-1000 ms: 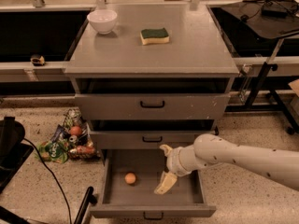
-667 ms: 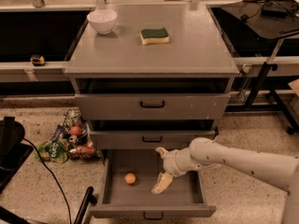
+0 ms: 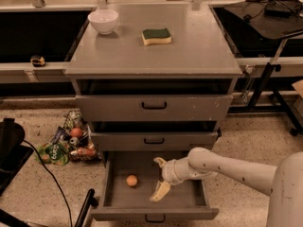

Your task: Pick orange from bottom drawer and place on counter

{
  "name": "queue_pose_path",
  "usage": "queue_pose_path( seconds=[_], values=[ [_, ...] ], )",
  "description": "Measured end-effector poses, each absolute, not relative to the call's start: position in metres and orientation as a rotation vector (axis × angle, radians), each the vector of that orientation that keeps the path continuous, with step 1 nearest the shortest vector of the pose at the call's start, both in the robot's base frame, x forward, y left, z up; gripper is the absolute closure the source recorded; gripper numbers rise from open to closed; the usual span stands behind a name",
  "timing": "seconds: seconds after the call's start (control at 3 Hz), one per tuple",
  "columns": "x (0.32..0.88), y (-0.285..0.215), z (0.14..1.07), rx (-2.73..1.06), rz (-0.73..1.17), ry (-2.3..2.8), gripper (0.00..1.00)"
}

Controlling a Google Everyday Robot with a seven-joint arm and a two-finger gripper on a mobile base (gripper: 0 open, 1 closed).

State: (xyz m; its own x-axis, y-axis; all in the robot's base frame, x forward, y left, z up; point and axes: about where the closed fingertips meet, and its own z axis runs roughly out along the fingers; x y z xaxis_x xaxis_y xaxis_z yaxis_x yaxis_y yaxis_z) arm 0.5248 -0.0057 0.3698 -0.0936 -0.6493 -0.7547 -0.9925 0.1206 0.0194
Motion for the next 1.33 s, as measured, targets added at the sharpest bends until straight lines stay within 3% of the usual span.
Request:
queue_pose_path(
  seconds=[1.33],
  values=[
    [0.598, 0.040, 0.205, -1.424, 0.801, 1.782, 0.00]
  ],
)
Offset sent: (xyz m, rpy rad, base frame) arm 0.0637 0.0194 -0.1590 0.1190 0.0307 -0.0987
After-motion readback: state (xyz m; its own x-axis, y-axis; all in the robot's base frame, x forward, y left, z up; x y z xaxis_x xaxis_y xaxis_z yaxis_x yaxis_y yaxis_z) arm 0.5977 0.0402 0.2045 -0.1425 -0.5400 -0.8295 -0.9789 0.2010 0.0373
